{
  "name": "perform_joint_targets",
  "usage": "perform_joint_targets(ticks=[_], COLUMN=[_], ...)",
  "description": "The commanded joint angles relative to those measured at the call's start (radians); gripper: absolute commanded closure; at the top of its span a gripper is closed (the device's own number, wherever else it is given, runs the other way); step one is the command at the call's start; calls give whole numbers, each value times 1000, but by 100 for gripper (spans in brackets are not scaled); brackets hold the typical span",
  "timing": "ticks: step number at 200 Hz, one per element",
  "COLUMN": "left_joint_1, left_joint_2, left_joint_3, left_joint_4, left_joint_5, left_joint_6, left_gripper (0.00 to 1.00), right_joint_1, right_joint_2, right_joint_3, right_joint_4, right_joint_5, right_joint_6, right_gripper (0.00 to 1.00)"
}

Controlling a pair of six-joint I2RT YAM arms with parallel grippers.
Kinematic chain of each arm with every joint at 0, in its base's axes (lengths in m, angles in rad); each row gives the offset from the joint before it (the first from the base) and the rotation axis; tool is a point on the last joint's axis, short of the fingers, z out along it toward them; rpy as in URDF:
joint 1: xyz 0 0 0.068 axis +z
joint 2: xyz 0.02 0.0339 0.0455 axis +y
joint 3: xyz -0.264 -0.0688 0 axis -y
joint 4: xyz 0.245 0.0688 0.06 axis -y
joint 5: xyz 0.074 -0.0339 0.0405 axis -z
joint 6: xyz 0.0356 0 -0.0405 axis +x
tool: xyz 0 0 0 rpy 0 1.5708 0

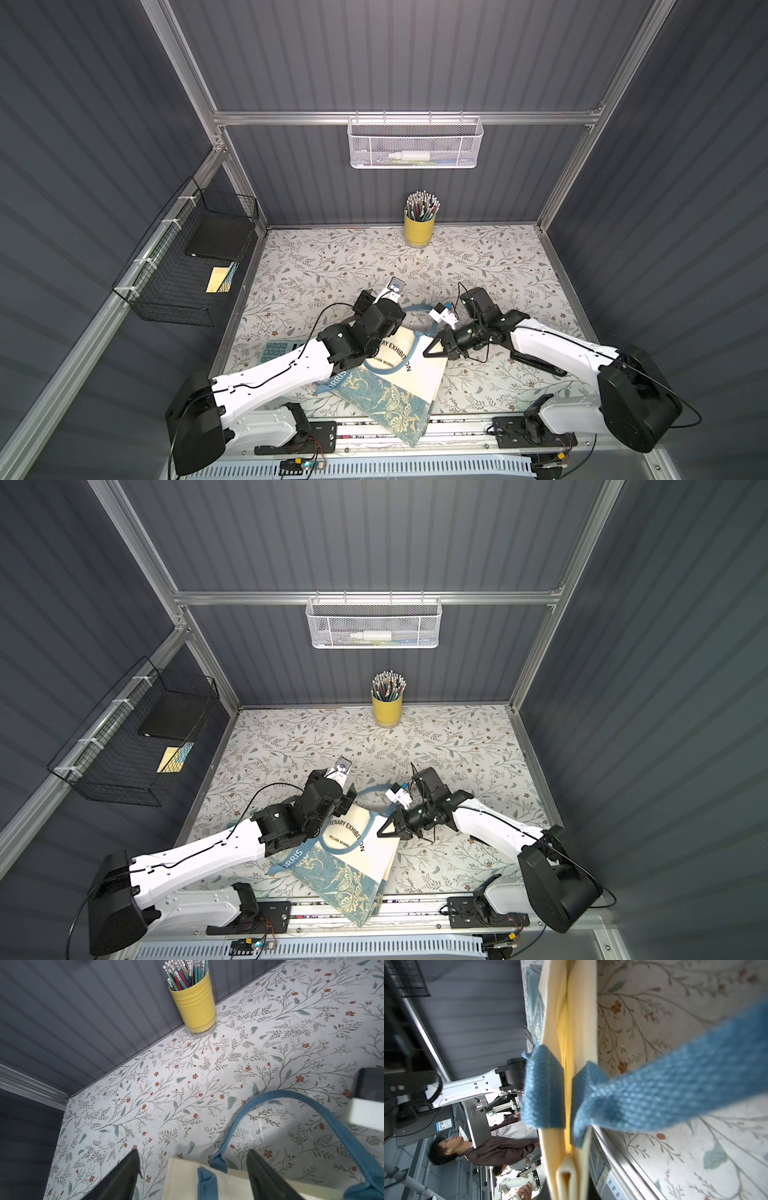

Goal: Put away the canvas bag
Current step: Place the canvas bag at the center of the board, then adjust the canvas bag at the center of the board.

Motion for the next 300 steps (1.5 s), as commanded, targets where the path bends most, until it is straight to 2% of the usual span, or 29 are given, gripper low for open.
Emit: perform_joint_targets(ticks=[1,28,61,93,134,141,152,171,192,214,222,232,239,253,271,300], left_joint_1=[9,11,11,11,12,12,12,12,12,12,13,12,13,14,56,177], left_joint_2=[4,9,12,6,-7,-6,5,23,21,17,23,32,37,49,69,83], left_joint_3=[30,35,43,34,6,1,-4,-1,-6,-11,-8,-1,1,-3,0,30], left_joint_4=[-11,-10,-18,-32,-30,-30,-35,-60,-48,-19,-18,-22,-25,-35,-78,-169], left_joint_5=[-3,9,33,49,68,72,65,46,49,61,64,64,64,50,26,92], left_joint_6=[24,19,-2,-19,-40,-42,-49,-79,-96,-90,-87,-87,-87,-90,-164,-349], left_gripper=[19,19,19,19,19,19,19,19,19,19,19,19,19,19,21,27], right_joint_1=[16,8,-49,-98,-147,-148,-147,-148,-149,-147,-129,-63,5,137,204,323], right_joint_2=[-63,-83,7,144,324,342,349,282,183,85,45,-2,-17,-3,57,75], right_joint_3=[-56,-107,-120,-9,153,173,197,196,183,172,175,194,213,236,271,235], right_joint_4=[10,6,64,11,-65,-76,-104,-137,-190,-241,-258,-279,-295,-306,-330,-186], right_joint_5=[30,133,240,343,387,398,427,513,625,752,813,957,1046,1212,1247,1352], right_joint_6=[79,151,233,139,-1,-17,-41,-67,-85,-107,-125,-159,-185,-210,-208,-274], right_gripper=[100,100,100,100,100,92,73,54,47,46,46,46,38,33,30,35])
